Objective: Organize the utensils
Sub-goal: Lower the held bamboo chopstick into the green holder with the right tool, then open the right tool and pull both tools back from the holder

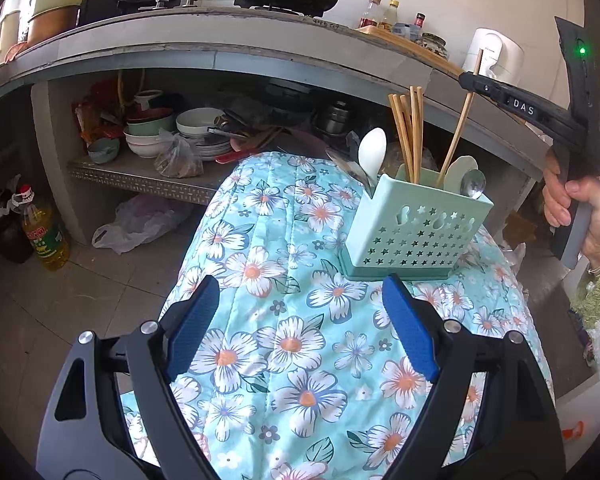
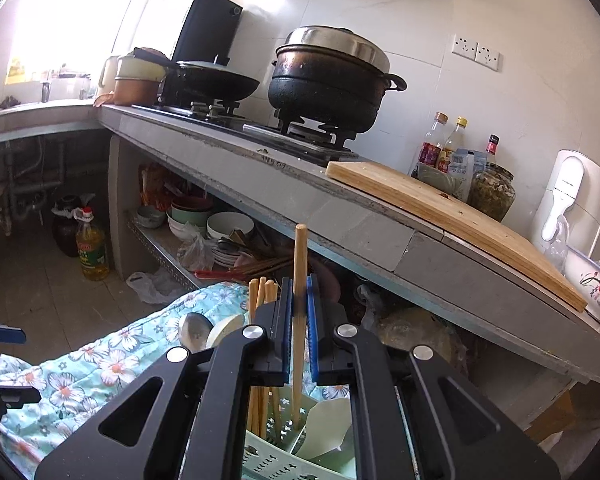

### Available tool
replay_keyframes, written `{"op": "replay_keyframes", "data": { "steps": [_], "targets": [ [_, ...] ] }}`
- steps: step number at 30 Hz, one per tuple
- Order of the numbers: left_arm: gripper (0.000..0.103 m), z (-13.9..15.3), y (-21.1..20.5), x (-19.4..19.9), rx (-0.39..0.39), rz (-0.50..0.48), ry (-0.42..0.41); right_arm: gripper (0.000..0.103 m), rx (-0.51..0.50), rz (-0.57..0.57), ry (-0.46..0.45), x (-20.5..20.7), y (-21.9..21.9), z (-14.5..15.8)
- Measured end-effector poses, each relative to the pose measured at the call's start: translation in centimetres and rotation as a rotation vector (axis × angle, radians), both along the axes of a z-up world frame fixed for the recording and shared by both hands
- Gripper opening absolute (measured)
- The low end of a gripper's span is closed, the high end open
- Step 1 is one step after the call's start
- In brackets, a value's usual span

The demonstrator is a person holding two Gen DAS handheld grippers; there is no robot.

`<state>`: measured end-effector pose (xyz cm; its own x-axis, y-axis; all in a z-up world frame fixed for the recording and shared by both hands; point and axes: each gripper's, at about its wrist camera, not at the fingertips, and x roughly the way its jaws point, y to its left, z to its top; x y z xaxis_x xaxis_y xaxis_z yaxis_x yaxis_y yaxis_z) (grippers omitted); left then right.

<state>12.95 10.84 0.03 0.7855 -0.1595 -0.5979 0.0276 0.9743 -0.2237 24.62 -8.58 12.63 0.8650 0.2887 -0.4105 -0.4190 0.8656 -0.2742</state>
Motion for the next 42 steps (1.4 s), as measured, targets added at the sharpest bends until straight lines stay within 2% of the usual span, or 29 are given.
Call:
{"op": "replay_keyframes", "data": {
  "steps": [12,24,25,29,33,37,39,42],
  "targets": [
    [0.079,-0.5,-0.3,0.6,-0.009,-0.014,0.003,0.007,-0.096,0.028,0.067,-1.5,0.7,-4.6],
    [0.080,-0.4,-0.6,0.5,-0.010,-0.019,0.007,0.008,-0.045,0.032,0.149,-1.8,0.0,-5.8],
    [0.080,-0.4,-0.6,0.5,-0.010,-0.021,0.009,0.010,-0.039,0.032,0.154,-1.9,-0.1,-5.8],
    [0.081,-0.4,-0.9,0.4,-0.009,-0.024,0.010,0.032,-0.009,0.032,0.174,-2.4,-0.5,-5.6],
    [0.082,-0.4,-1.0,0.4,-0.006,-0.027,0.010,0.037,0.041,0.023,0.185,-3.4,-1.4,-5.1],
    [0.082,-0.3,-1.5,0.1,-0.002,-0.037,0.009,0.045,0.134,0.011,0.202,-5.0,-2.9,-4.4],
    [0.082,-0.3,-1.9,-0.1,0.004,-0.046,0.010,0.050,0.180,-0.006,0.212,-6.0,-3.7,-4.2],
    [0.083,-0.3,-2.6,-0.6,0.013,-0.060,0.021,0.064,0.242,-0.060,0.228,-8.2,-4.9,-4.1]
  ]
}}
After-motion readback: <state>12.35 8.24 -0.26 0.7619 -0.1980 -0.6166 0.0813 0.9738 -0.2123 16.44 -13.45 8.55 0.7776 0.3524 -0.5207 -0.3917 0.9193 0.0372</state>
